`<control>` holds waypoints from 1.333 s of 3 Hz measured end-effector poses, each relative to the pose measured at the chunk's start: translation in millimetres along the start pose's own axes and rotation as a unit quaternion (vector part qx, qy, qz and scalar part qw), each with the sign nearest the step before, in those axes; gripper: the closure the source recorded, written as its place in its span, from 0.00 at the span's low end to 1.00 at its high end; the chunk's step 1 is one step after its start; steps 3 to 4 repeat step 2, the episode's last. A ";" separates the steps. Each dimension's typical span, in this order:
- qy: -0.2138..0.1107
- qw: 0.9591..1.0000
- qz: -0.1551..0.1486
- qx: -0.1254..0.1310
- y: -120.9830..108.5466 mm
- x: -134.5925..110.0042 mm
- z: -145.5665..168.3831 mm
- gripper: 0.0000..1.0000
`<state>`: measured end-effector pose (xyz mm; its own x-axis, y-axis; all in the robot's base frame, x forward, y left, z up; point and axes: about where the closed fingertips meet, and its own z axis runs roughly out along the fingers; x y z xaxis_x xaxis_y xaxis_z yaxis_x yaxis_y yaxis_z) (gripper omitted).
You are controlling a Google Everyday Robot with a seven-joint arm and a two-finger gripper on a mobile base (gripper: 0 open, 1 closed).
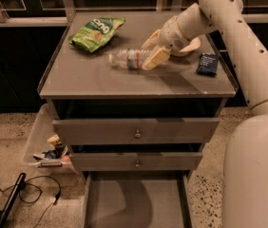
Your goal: Pick water bottle from bottom drawer and place on counter
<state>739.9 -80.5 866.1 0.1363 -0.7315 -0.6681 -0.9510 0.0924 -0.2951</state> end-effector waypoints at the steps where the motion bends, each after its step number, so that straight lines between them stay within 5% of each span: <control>1: 0.000 1.000 0.000 0.000 0.0 0.0 0.0 0.00; 4: 0.000 1.000 0.000 0.000 0.0 0.0 0.0 0.00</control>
Offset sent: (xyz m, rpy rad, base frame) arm 0.0000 0.0000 0.0000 0.0000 0.0000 0.0000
